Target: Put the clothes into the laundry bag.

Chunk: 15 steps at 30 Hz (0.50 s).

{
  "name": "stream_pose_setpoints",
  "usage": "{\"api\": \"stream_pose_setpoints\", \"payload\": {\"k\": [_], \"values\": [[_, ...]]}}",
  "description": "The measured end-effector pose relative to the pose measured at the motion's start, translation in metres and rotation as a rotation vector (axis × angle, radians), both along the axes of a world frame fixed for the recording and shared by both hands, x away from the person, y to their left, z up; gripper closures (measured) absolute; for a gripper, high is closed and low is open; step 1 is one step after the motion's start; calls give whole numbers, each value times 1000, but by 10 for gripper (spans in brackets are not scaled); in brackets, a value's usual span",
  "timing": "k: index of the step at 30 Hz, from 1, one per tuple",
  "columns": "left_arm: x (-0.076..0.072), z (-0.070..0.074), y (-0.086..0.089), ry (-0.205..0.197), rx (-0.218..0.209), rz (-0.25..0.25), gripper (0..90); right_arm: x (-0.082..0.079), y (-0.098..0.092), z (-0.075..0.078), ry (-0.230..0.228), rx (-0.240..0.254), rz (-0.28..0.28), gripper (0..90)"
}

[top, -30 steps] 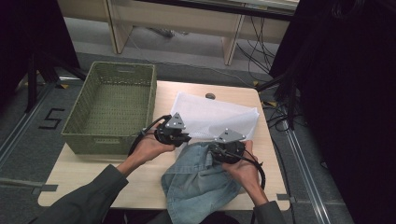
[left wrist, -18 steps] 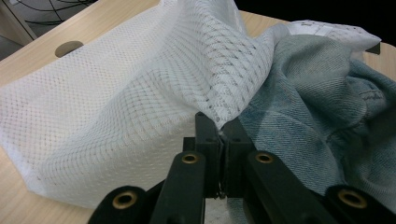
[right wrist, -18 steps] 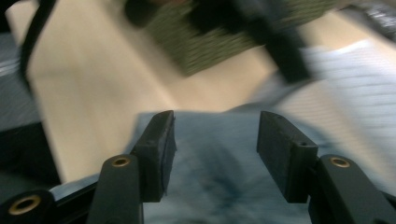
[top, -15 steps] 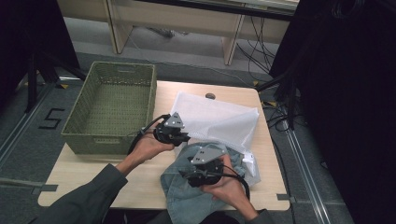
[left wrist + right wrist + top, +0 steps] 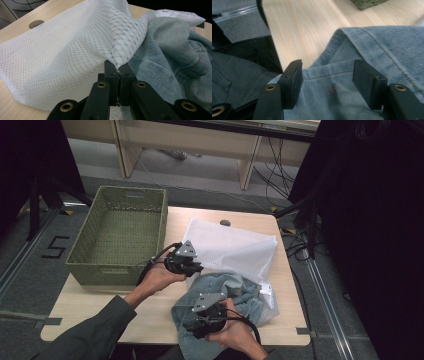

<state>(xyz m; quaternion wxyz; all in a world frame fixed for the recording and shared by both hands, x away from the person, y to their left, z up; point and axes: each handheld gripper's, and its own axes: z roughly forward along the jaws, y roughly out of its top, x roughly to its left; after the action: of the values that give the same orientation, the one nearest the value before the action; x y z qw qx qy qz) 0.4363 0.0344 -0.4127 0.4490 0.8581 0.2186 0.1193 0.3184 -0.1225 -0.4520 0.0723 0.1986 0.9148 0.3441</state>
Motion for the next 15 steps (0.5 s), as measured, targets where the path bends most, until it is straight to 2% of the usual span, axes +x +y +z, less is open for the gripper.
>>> {"api": "stream_pose_setpoints", "payload": {"k": [1, 2, 3, 4, 7, 8, 9, 10, 11, 14, 15], "values": [[0, 0, 0, 0, 0, 0, 868, -2, 0, 0, 22, 7, -14, 417], [0, 0, 0, 0, 0, 1, 868, -3, 0, 0, 24, 9, -16, 415], [0, 0, 0, 1, 3, 0, 868, -2, 0, -1, 10, 7, 6, 412], [0, 0, 0, 2, 3, 1, 868, -3, 0, 0, 21, 1, 26, 410], [0, 0, 1, 1, 3, -1, 868, -10, 0, 2, 38, 19, 26, 406], [0, 0, 1, -1, 3, -1, 867, -11, -1, 2, 17, 24, 37, 404], [0, 0, 0, 2, 4, -1, 867, -15, -3, 3, 49, 22, 25, 402], [0, 0, 0, 3, 4, 0, 867, -15, -4, 3, 36, 27, 45, 396], [0, 0, 0, 2, 4, -1, 867, -17, -5, 2, 35, 31, 40, 394], [0, 0, 0, 3, 3, 0, 867, -23, -8, -1, 66, 19, 38, 391], [0, 0, 0, 2, 4, 1, 867, -22, -9, -3, 43, 14, 68, 386]]}}
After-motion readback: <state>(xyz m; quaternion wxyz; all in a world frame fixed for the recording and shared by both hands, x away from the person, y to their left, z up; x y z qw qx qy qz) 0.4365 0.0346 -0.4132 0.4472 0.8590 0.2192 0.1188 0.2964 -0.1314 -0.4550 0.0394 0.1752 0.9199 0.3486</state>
